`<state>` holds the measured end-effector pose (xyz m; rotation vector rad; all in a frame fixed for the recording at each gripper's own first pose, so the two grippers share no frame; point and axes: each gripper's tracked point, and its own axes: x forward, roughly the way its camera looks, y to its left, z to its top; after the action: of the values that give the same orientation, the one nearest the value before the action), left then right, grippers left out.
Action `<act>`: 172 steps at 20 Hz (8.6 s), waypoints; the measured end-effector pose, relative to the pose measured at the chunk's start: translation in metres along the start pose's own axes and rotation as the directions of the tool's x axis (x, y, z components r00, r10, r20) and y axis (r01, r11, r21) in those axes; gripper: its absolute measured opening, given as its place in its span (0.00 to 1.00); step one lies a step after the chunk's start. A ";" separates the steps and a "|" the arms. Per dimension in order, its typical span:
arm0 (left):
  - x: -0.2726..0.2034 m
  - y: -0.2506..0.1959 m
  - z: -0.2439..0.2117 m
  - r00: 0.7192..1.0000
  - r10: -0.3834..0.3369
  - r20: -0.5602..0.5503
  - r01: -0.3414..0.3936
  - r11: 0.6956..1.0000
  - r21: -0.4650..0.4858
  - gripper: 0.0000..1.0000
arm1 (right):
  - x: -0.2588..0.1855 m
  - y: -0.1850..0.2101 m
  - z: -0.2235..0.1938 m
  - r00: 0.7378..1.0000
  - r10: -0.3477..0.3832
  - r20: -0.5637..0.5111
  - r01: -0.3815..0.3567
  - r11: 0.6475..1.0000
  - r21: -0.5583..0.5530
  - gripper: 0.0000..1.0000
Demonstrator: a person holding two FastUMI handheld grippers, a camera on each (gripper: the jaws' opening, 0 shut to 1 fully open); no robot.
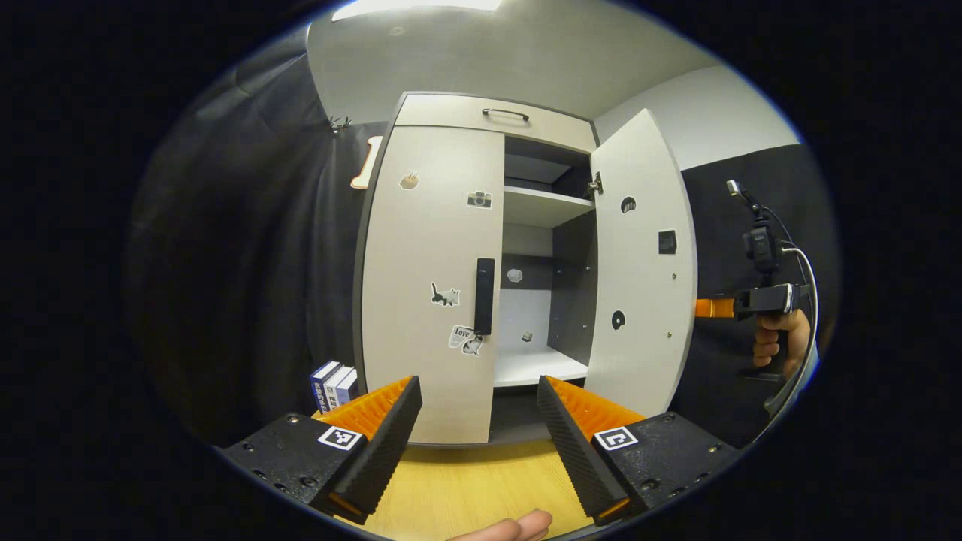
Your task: Open the right door of the double-door shoe cabinet with the right hand, and open the left door with the left hand.
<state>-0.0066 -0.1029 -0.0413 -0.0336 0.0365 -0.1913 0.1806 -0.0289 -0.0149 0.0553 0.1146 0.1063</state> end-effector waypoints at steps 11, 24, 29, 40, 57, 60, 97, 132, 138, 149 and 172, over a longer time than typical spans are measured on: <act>0.007 0.015 -0.007 0.999 0.033 -0.023 -0.033 0.999 0.014 0.97 | 0.000 -0.004 -0.008 0.994 0.106 -0.006 -0.105 0.993 0.059 0.02; 0.059 0.010 0.001 0.998 0.051 -0.027 -0.050 0.998 0.036 0.96 | -0.117 -0.015 -0.009 0.985 0.062 0.162 -0.074 0.995 0.070 0.99; 0.113 0.025 -0.003 0.995 0.092 -0.038 -0.090 0.995 0.051 0.97 | -0.155 -0.004 -0.007 0.973 0.069 0.219 -0.085 0.995 0.061 0.99; 0.217 0.028 0.020 0.994 0.110 0.011 -0.111 0.992 0.060 0.96 | -0.190 0.023 -0.019 0.953 0.135 0.271 -0.139 0.990 -0.005 0.99; 0.270 0.027 0.034 0.990 0.141 0.012 -0.142 0.983 0.116 0.82 | -0.182 0.043 -0.060 0.959 0.190 0.211 -0.182 0.982 -0.056 0.99; 0.275 0.011 0.030 0.994 0.112 -0.008 -0.110 0.987 0.117 0.53 | -0.184 0.039 -0.060 0.960 0.185 0.212 -0.179 0.983 -0.048 0.96; 0.136 0.043 0.038 0.997 -0.010 -0.080 0.013 0.999 0.032 0.19 | -0.245 0.092 -0.054 0.960 0.135 0.247 -0.133 0.991 -0.026 0.99; 0.047 0.206 0.053 0.987 0.158 -0.036 -0.156 0.986 0.067 0.00 | -0.253 0.143 -0.061 0.934 0.253 0.252 -0.241 0.967 -0.078 0.96; 0.048 0.208 0.054 0.983 0.180 -0.028 -0.177 0.982 0.071 0.00 | -0.252 0.130 -0.059 0.938 0.231 0.257 -0.227 0.973 -0.049 0.96; -0.028 0.159 0.069 0.979 0.203 0.034 -0.206 0.971 0.123 0.82 | -0.257 0.115 -0.055 0.943 0.204 0.264 -0.206 0.978 -0.022 0.99; -0.106 0.078 -0.007 0.976 0.217 0.021 -0.218 0.974 0.064 0.98 | -0.252 0.069 -0.075 0.980 0.059 0.191 -0.046 0.996 -0.074 0.99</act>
<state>-0.0957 -0.0063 -0.0474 0.0351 0.0196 0.0277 -0.0840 0.0163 -0.0572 -0.0010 -0.0852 0.1569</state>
